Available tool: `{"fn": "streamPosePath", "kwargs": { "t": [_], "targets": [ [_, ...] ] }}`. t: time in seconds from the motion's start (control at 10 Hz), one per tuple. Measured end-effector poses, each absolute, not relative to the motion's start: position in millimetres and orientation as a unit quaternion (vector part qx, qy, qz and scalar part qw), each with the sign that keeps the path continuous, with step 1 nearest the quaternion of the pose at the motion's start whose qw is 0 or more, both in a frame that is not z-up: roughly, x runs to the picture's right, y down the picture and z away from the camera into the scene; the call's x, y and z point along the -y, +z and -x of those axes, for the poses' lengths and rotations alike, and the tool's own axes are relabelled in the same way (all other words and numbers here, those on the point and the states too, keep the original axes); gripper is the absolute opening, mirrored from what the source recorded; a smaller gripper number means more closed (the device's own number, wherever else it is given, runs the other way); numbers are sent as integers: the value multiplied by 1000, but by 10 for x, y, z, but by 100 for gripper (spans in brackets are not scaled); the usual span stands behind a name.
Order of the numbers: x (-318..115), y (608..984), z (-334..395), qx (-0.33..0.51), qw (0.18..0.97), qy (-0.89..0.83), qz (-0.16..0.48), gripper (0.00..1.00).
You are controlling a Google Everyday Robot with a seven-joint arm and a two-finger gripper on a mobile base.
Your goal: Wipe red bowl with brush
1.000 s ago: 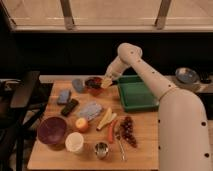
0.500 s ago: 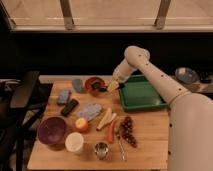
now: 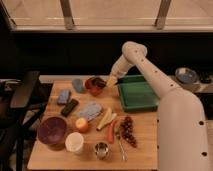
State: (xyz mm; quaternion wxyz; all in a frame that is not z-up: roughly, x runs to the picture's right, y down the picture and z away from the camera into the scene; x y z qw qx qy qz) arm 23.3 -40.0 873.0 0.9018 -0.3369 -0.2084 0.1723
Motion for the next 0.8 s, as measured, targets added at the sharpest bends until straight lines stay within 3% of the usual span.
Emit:
{"fn": "streamPosePath", "kwargs": {
  "t": [0.4, 0.8],
  "targets": [
    [233, 8653, 74, 230, 893, 150, 357, 0],
    [132, 8527, -292, 220, 895, 161, 354, 0]
  ]
}}
